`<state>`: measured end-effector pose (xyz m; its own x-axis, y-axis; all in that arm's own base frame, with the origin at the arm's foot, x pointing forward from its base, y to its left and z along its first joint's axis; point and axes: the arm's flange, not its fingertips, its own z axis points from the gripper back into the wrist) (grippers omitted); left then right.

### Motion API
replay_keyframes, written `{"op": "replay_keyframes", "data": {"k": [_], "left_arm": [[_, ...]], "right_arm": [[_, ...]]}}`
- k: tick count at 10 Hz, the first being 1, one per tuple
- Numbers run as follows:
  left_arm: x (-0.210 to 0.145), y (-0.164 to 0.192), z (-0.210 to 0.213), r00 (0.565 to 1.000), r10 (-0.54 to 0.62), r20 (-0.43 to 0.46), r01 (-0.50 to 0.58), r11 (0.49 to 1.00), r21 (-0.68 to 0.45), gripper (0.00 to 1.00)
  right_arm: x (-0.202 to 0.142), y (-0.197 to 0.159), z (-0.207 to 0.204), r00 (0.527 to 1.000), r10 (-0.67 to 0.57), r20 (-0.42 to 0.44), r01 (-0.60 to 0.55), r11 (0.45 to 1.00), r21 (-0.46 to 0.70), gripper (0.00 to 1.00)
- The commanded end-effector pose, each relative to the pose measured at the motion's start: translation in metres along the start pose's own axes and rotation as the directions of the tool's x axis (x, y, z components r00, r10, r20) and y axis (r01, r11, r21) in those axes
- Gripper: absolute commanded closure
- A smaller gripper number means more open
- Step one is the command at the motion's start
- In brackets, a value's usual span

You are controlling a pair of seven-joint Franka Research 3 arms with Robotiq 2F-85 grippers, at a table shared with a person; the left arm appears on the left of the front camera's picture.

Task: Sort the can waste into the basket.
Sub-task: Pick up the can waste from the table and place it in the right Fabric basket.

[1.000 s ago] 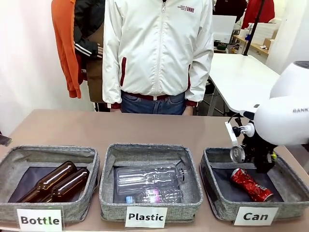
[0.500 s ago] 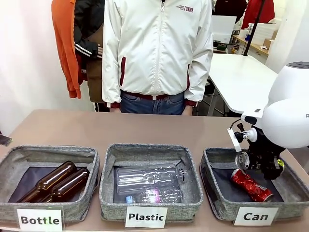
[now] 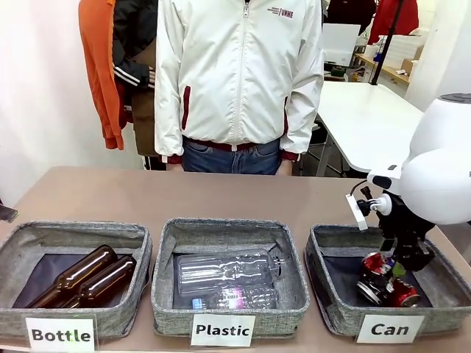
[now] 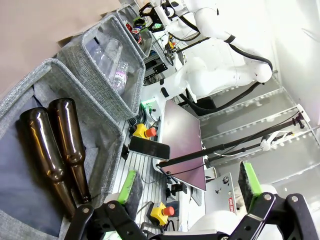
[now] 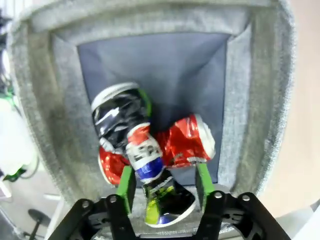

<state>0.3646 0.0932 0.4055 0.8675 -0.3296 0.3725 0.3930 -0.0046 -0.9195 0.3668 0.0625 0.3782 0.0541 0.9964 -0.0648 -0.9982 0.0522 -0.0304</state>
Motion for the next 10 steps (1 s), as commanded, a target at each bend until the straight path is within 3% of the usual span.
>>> {"op": "replay_keyframes", "data": {"k": [1, 4, 5, 6, 7, 8, 9, 10], "left_arm": [[0.000, -0.004, 0.000, 1.000, -0.007, 0.001, 0.007, 1.000, -0.008, 0.00], [0.000, -0.004, 0.000, 1.000, -0.007, 0.001, 0.007, 1.000, -0.008, 0.00], [0.000, -0.004, 0.000, 1.000, -0.007, 0.001, 0.007, 1.000, -0.008, 0.00], [0.000, -0.004, 0.000, 1.000, -0.007, 0.001, 0.007, 1.000, -0.008, 0.00], [0.000, -0.004, 0.000, 1.000, -0.007, 0.001, 0.007, 1.000, -0.008, 0.00], [0.000, -0.004, 0.000, 1.000, -0.007, 0.001, 0.007, 1.000, -0.008, 0.00], [0.000, -0.004, 0.000, 1.000, -0.007, 0.001, 0.007, 1.000, -0.008, 0.00], [0.000, -0.004, 0.000, 1.000, -0.007, 0.001, 0.007, 1.000, -0.008, 0.00]], "right_arm": [[0.001, -0.008, 0.001, 0.998, -0.035, 0.055, 0.036, 0.999, -0.017, 0.00], [-0.004, -0.015, 0.004, 0.956, -0.044, 0.291, 0.065, 0.996, -0.062, 0.00], [-0.007, -0.014, 0.013, 0.916, -0.086, 0.391, 0.133, 0.986, -0.096, 0.00], [-0.008, -0.006, 0.022, 0.846, -0.020, 0.534, 0.055, 0.997, -0.050, 0.00], [-0.009, -0.008, 0.030, 0.740, -0.021, 0.672, 0.079, 0.995, -0.055, 0.00], [-0.007, -0.016, 0.036, 0.582, -0.051, 0.812, 0.111, 0.994, -0.018, 0.00], [-0.004, -0.022, 0.040, 0.428, -0.202, 0.881, 0.173, 0.975, 0.139, 0.00], [-0.003, -0.025, 0.040, 0.331, -0.362, 0.872, 0.116, 0.932, 0.343, 0.00]]}}
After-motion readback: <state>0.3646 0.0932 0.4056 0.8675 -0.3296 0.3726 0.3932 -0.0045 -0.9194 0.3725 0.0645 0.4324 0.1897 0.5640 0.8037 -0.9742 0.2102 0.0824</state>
